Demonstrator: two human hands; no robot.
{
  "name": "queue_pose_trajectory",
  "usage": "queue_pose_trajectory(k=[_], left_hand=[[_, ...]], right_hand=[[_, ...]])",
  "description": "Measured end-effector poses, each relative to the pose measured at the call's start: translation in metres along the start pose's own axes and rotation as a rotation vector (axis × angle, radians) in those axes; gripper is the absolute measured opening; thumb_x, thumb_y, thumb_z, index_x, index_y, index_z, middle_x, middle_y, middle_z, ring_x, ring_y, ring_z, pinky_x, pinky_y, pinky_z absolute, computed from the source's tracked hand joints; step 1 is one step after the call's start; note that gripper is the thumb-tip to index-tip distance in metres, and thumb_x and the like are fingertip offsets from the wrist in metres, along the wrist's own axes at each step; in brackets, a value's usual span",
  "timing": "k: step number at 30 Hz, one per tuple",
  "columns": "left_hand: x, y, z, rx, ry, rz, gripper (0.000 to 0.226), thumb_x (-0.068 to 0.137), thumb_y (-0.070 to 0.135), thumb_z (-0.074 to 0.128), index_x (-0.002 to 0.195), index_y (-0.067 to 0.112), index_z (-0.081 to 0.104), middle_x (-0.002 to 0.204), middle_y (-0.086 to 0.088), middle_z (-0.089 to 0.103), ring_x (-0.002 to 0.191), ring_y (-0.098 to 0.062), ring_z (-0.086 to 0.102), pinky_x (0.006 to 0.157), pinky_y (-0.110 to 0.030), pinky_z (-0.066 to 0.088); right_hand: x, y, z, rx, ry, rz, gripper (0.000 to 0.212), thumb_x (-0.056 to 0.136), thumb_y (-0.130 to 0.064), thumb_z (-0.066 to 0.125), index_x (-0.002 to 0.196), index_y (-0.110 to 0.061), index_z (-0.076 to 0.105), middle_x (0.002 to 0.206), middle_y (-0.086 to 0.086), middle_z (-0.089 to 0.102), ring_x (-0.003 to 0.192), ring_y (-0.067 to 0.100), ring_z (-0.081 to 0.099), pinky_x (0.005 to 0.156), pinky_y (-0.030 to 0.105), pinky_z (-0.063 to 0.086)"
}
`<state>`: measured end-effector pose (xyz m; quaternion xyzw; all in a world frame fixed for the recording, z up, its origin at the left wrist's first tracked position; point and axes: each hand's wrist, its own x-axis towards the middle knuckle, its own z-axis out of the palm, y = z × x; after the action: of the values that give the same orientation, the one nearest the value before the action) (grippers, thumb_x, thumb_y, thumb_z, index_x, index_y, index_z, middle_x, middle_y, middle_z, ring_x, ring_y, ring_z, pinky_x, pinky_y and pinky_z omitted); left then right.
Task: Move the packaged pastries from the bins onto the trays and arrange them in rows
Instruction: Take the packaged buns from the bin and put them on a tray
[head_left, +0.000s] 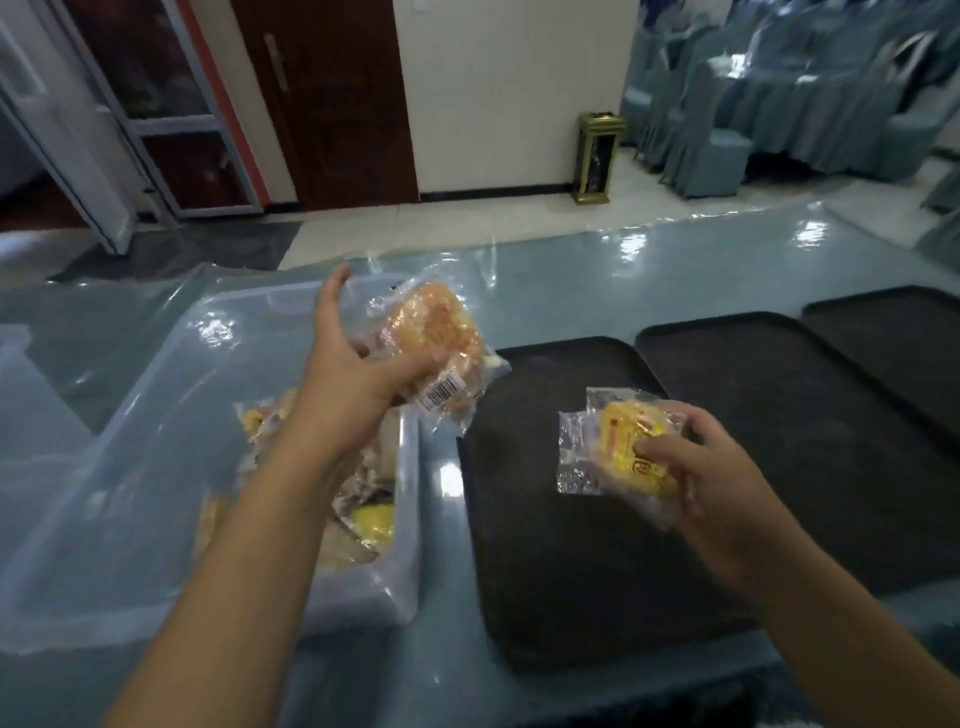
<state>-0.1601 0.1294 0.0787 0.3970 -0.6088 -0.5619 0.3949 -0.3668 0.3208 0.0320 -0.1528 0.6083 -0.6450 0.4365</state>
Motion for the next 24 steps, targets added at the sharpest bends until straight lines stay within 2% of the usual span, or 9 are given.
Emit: queue_pose_trajectory(k=[3, 5, 7, 11, 13, 15, 20, 22, 24], left_hand=[[-0.033, -0.002, 0.079, -0.031, -0.081, -0.019, 0.123, 0.061, 0.008, 0.09, 0.147, 0.058, 0.018, 0.126, -0.008, 0.061, 0.102, -0.023, 0.071, 0.084, -0.04, 0.059], [-0.052, -0.016, 0.13, -0.095, -0.155, -0.077, 0.103, 0.057, 0.007, 0.087, 0.146, 0.031, 0.042, 0.114, -0.006, 0.07, 0.094, -0.019, 0.074, 0.088, -0.043, 0.059], [-0.071, -0.032, 0.179, -0.154, -0.236, -0.171, 0.066, 0.054, 0.01, 0.085, 0.117, 0.015, 0.067, 0.1, -0.008, 0.076, 0.09, -0.022, 0.074, 0.095, -0.05, 0.055], [-0.107, -0.065, 0.266, -0.076, -0.382, -0.264, 0.042, 0.067, 0.007, 0.084, 0.106, 0.017, 0.073, 0.099, -0.009, 0.077, 0.096, -0.027, 0.074, 0.097, -0.045, 0.052], [-0.122, -0.075, 0.308, 0.004, -0.427, -0.226, 0.037, 0.073, 0.002, 0.081, 0.105, 0.019, 0.073, 0.094, -0.005, 0.078, 0.091, -0.023, 0.074, 0.085, -0.034, 0.054], [-0.137, -0.08, 0.346, 0.036, -0.469, -0.204, 0.038, 0.075, 0.0, 0.08, 0.107, 0.018, 0.073, 0.094, -0.005, 0.078, 0.091, -0.024, 0.074, 0.08, -0.033, 0.055], [-0.156, -0.088, 0.429, -0.024, -0.608, -0.255, 0.049, 0.077, 0.0, 0.08, 0.121, 0.017, 0.068, 0.11, -0.017, 0.073, 0.104, -0.037, 0.07, 0.094, -0.055, 0.053], [-0.159, -0.087, 0.465, 0.03, -0.657, -0.212, 0.045, 0.077, 0.0, 0.08, 0.118, 0.017, 0.069, 0.101, -0.01, 0.076, 0.093, -0.027, 0.074, 0.078, -0.042, 0.059], [-0.16, -0.083, 0.5, 0.063, -0.685, -0.175, 0.041, 0.077, -0.005, 0.078, 0.112, 0.015, 0.07, 0.09, -0.003, 0.078, 0.08, -0.014, 0.075, 0.062, -0.023, 0.056]], right_hand=[[-0.01, 0.002, -0.071, -0.011, 0.095, -0.022, 0.079, 0.074, -0.003, 0.076, 0.134, -0.04, 0.042, 0.122, 0.007, 0.056, 0.101, 0.034, 0.068, 0.077, 0.048, 0.059], [-0.018, 0.003, -0.118, 0.028, 0.142, -0.028, 0.087, 0.066, -0.005, 0.083, 0.135, -0.038, 0.04, 0.117, 0.007, 0.061, 0.1, 0.034, 0.069, 0.077, 0.047, 0.059], [-0.025, 0.008, -0.165, 0.054, 0.157, -0.035, 0.077, 0.061, -0.01, 0.087, 0.13, -0.013, 0.053, 0.11, 0.012, 0.071, 0.096, 0.033, 0.071, 0.076, 0.044, 0.059], [-0.047, 0.019, -0.252, -0.007, 0.321, -0.083, 0.036, 0.076, -0.005, 0.078, 0.106, -0.021, 0.069, 0.1, 0.009, 0.075, 0.095, 0.032, 0.071, 0.087, 0.052, 0.056], [-0.061, 0.02, -0.289, -0.064, 0.442, -0.119, 0.027, 0.079, -0.007, 0.077, 0.098, -0.026, 0.07, 0.092, 0.004, 0.074, 0.09, 0.03, 0.071, 0.086, 0.051, 0.057], [-0.076, 0.018, -0.322, -0.103, 0.545, -0.16, 0.027, 0.081, -0.006, 0.076, 0.096, -0.028, 0.068, 0.087, -0.001, 0.073, 0.085, 0.024, 0.07, 0.081, 0.044, 0.059], [-0.096, 0.013, -0.395, -0.153, 0.637, -0.259, 0.032, 0.083, -0.005, 0.074, 0.095, -0.035, 0.067, 0.086, -0.005, 0.072, 0.079, 0.015, 0.069, 0.075, 0.038, 0.06], [-0.099, 0.009, -0.425, -0.155, 0.665, -0.291, 0.028, 0.083, -0.005, 0.074, 0.096, -0.029, 0.068, 0.085, -0.001, 0.071, 0.078, 0.017, 0.069, 0.072, 0.035, 0.059], [-0.099, 0.004, -0.453, -0.159, 0.678, -0.324, 0.026, 0.082, -0.003, 0.074, 0.096, -0.024, 0.069, 0.082, 0.001, 0.071, 0.075, 0.016, 0.068, 0.068, 0.03, 0.056]])
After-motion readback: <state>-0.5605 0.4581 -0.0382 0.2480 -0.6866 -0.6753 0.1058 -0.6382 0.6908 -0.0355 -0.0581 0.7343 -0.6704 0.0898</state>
